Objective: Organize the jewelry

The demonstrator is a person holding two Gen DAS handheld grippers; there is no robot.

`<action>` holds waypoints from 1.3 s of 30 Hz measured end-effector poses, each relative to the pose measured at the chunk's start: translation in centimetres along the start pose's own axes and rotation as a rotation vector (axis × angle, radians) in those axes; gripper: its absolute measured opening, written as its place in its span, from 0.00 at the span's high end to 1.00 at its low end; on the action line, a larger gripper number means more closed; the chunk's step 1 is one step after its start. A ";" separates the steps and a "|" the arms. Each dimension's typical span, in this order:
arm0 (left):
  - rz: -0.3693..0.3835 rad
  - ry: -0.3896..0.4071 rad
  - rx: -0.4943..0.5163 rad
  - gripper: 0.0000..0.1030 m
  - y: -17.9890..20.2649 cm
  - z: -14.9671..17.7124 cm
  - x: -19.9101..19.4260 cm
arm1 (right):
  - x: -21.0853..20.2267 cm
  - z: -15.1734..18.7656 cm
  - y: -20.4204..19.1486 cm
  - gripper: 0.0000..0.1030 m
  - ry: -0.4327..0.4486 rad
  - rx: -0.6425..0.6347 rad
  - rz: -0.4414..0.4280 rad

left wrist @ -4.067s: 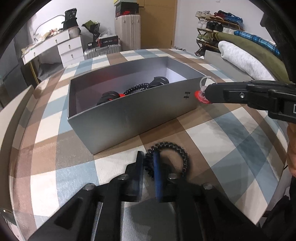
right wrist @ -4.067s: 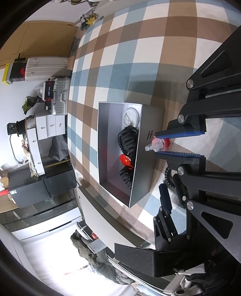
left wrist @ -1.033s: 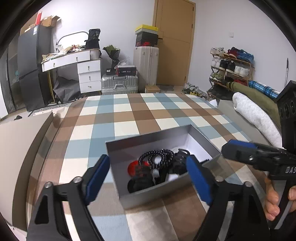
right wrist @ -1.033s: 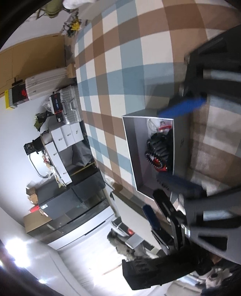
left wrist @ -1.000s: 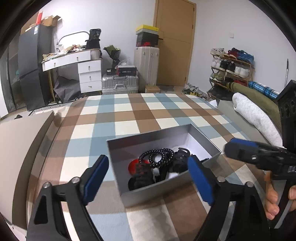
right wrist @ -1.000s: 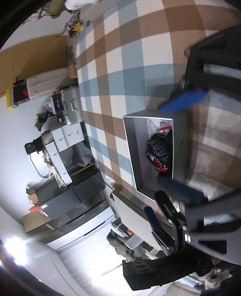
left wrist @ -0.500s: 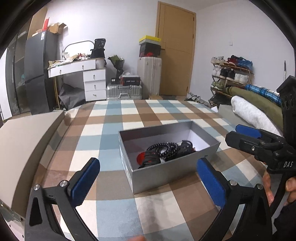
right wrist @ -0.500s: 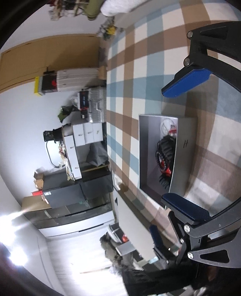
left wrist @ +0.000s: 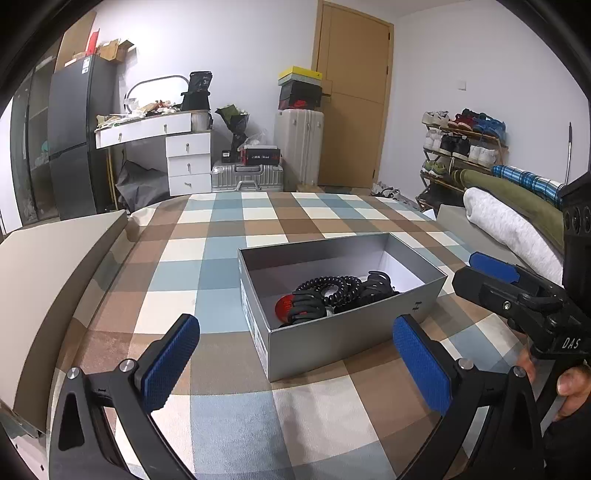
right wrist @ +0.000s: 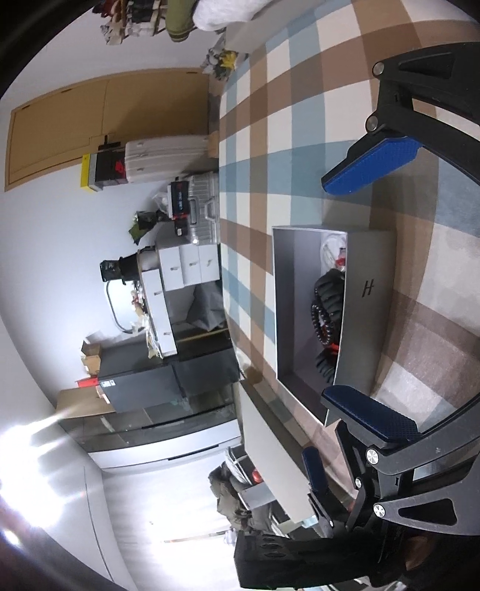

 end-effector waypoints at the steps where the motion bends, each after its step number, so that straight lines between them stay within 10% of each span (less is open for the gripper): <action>1: 0.001 0.001 -0.001 0.01 0.0 0.0 0.0 | -0.1 0.0 -0.1 0.00 0.003 -0.003 0.002; 39: 0.009 0.006 0.005 0.01 0.2 0.0 -0.1 | -0.1 0.2 0.0 0.00 -0.009 -0.003 0.008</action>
Point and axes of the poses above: each gripper's, at about its wrist camera, not at the fingertips, and x roughly the way its jaws point, y to its right, z to its underside, the point moved 10 cm from there along x, roughly the way its jaws point, and after that the axes turned 2 degrees about x, right-handed, at the moved point
